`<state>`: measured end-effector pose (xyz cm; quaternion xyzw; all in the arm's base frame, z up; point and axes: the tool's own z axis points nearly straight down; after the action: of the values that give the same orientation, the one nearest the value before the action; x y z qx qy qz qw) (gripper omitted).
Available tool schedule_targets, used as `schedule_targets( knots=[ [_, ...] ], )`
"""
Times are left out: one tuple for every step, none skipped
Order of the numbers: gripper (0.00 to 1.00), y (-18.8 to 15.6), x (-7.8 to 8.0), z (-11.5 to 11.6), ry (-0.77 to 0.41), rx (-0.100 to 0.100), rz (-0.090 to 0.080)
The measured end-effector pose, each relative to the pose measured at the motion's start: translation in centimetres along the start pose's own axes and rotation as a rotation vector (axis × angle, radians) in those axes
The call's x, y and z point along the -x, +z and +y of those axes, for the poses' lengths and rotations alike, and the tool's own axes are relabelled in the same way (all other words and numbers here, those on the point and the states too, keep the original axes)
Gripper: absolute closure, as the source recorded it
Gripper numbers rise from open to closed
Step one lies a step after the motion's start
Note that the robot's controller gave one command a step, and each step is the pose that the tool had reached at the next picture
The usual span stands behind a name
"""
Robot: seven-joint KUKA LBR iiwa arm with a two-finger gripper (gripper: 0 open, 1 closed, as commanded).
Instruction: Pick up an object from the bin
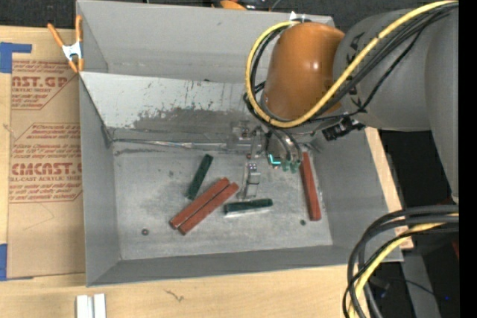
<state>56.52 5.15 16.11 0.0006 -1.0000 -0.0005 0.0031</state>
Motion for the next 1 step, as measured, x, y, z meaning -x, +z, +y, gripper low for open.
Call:
schedule_targets(
  knots=[
    [0.00,9.41,-1.10,2.69,-0.054,0.000,-0.011]
  ],
)
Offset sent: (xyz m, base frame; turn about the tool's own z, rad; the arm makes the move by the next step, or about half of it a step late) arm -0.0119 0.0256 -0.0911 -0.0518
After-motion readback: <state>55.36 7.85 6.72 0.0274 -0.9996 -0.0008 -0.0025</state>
